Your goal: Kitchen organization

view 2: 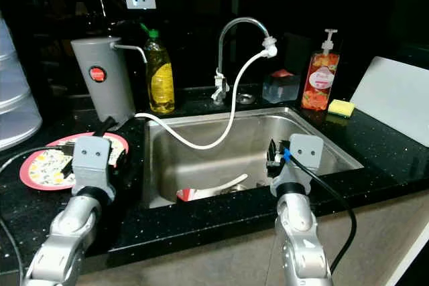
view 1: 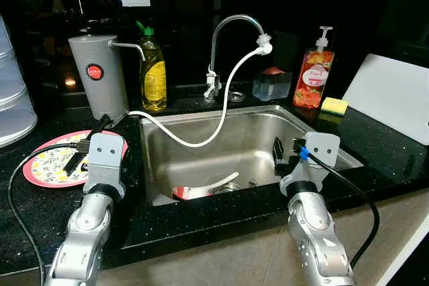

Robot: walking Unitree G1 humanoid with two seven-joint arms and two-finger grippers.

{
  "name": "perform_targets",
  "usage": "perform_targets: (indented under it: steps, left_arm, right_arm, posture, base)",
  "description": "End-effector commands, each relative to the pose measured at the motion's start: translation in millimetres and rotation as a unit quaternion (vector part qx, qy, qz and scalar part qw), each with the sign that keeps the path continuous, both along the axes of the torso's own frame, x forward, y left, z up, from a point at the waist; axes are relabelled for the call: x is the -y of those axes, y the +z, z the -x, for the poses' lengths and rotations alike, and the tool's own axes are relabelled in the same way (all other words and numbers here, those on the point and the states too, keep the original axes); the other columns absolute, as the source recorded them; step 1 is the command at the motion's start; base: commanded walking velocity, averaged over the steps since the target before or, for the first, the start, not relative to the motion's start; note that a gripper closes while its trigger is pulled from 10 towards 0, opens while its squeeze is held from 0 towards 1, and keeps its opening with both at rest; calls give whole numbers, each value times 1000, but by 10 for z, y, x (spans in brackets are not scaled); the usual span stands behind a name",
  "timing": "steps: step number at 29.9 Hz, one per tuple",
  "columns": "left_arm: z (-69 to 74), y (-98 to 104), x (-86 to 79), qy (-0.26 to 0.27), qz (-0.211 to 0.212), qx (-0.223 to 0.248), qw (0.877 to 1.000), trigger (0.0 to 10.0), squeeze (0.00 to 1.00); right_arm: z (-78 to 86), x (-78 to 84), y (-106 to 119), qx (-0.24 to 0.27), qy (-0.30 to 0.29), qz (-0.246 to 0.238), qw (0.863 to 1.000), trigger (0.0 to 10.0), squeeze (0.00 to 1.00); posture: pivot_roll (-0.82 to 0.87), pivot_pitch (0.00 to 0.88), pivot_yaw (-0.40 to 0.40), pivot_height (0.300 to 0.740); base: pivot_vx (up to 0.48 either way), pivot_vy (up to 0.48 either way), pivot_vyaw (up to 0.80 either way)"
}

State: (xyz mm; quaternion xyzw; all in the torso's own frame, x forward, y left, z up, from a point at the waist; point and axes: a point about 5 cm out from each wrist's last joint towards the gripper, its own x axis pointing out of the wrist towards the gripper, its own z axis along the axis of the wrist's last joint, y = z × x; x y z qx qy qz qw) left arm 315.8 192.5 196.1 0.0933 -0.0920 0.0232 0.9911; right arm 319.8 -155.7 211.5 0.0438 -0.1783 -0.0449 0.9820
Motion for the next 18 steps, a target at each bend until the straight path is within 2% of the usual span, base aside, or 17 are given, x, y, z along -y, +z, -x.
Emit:
perform_targets:
  steps: [1, 18]
  left_arm:
    - [-16, 9, 0, 0, -7, 2, 1000, 10000, 0]
    - [-12, 13, 9, -3, -9, 5, 1000, 10000, 0]
  right_arm:
    - [-17, -1, -12, -2, -2, 8, 1000, 10000, 0]
    - [-31, -28, -16, -5, 2, 4, 1000, 10000, 0]
  posture:
    - [-32, 0, 8, 740]
    - [-25, 0, -2, 740]
  base:
    - [0, 0, 0]
    - [0, 0, 0]
